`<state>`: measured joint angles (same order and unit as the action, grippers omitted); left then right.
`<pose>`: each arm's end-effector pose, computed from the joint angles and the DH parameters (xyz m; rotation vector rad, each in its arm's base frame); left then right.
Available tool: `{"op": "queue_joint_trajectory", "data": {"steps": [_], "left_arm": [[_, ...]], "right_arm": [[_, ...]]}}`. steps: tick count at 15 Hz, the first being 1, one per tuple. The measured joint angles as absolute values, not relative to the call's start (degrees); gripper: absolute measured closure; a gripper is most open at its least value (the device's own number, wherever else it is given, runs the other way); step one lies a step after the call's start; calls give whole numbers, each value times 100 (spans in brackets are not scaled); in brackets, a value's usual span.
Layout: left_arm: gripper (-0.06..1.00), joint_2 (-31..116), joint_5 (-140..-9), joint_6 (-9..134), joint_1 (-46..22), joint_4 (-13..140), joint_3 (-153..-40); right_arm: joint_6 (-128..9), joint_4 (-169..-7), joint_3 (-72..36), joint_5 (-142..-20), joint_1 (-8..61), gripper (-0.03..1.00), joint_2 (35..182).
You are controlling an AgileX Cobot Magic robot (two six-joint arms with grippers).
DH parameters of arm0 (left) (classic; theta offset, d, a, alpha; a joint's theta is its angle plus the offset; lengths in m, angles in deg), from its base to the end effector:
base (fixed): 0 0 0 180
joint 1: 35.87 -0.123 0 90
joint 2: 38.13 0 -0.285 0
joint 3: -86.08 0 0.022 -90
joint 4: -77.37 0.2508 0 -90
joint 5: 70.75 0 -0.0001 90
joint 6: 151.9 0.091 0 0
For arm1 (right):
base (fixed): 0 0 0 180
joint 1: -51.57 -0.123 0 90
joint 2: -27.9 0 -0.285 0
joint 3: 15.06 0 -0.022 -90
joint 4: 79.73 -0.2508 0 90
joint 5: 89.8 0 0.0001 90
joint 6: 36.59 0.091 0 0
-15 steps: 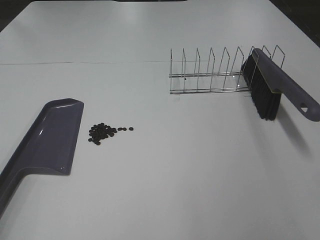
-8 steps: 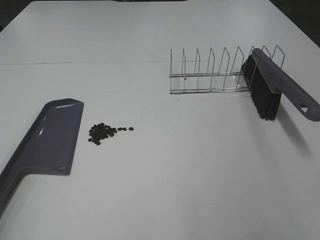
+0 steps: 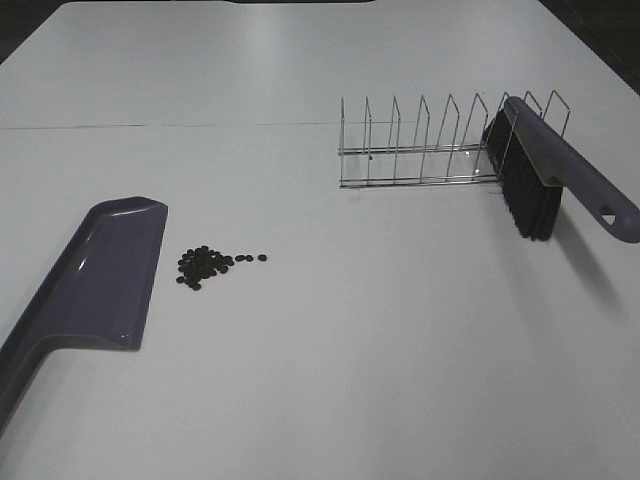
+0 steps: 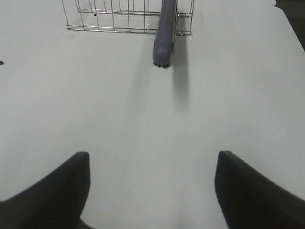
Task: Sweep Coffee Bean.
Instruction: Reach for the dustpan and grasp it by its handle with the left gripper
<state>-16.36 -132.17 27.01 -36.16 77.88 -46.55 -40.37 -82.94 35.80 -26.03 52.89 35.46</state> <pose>0.0309 0.0009 0.2793 -0.0267 2.2785 0.0038 -0.0034 0.0047 0.2621 -0.0489 2.1307 0.0157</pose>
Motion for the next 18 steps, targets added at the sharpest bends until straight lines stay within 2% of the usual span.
{"op": "queue_joint_trajectory", "data": {"steps": [9, 11, 18], "left_arm": [[22, -1309, -13526, 2695, -3616, 7788, -4844], [22, -656, -13715, 2615, -3616, 7800, -5171], [22, 1252, -13732, 2461, -3616, 7788, -5223]], "right_arm": [[-4037, -8288, 3425, -2632, 5289, 33, 3959], [-4037, -8254, 3064, -2770, 5289, 33, 4726], [-4037, -8254, 2463, -2804, 5289, 33, 6331]]}}
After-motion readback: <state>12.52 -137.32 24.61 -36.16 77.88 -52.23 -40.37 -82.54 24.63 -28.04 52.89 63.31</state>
